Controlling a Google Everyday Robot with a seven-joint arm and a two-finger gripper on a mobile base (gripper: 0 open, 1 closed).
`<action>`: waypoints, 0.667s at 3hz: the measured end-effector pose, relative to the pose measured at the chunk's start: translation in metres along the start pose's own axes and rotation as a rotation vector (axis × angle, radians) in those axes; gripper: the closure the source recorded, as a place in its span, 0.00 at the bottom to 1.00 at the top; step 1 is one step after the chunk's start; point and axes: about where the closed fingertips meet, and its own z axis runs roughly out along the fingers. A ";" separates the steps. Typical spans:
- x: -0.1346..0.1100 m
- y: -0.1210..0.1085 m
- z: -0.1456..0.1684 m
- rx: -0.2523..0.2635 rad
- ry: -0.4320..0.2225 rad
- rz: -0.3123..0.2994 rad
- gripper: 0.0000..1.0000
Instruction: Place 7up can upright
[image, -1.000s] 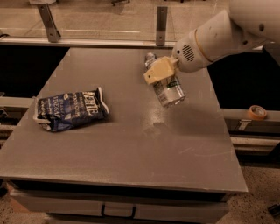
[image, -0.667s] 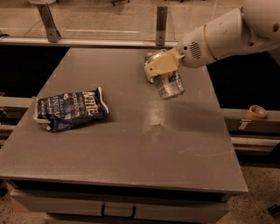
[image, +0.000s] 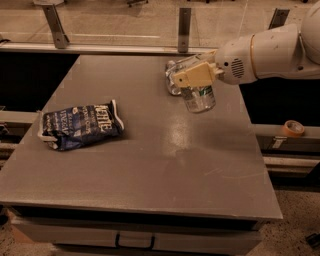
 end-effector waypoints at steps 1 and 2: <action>0.009 0.007 0.010 -0.038 -0.061 0.016 1.00; 0.018 0.017 0.007 -0.106 -0.237 0.043 1.00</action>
Offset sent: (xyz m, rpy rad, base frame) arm -0.0372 -0.0008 -0.0273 0.4846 -0.1725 0.1683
